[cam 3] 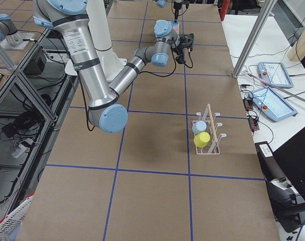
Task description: Transfer IKEA cup to right arm and place on rack
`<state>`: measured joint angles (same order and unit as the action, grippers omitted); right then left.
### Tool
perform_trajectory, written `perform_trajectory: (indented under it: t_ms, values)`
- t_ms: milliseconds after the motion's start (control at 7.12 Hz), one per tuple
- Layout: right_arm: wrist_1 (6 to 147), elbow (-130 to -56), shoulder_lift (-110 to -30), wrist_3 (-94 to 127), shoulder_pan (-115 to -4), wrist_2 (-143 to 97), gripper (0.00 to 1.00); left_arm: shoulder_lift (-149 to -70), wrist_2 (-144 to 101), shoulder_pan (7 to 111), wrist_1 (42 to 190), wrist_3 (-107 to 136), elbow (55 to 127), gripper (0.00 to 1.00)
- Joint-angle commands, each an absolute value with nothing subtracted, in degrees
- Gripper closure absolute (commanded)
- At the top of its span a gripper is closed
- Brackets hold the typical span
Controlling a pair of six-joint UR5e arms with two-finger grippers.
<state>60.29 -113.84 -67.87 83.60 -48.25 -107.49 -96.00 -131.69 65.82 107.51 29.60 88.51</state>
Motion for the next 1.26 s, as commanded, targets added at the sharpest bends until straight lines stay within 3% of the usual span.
perform_trajectory:
  t_ms: [0, 562, 1124]
  values:
    - [60.3, -113.9, -67.9, 83.6, -48.3, -107.5, 0.0, -95.9, -131.8, 65.7, 108.0, 29.4, 88.3, 1.0]
    - [60.3, -114.0, -67.4, 83.7, -48.3, -107.5, 0.0, -96.5, -137.4, 74.2, 103.0, 28.7, 90.9, 1.0]
    - [59.9, -114.2, -67.6, 83.6, -48.3, -108.1, 0.0, -103.9, -136.6, 80.7, 75.0, 20.5, 103.4, 1.0]
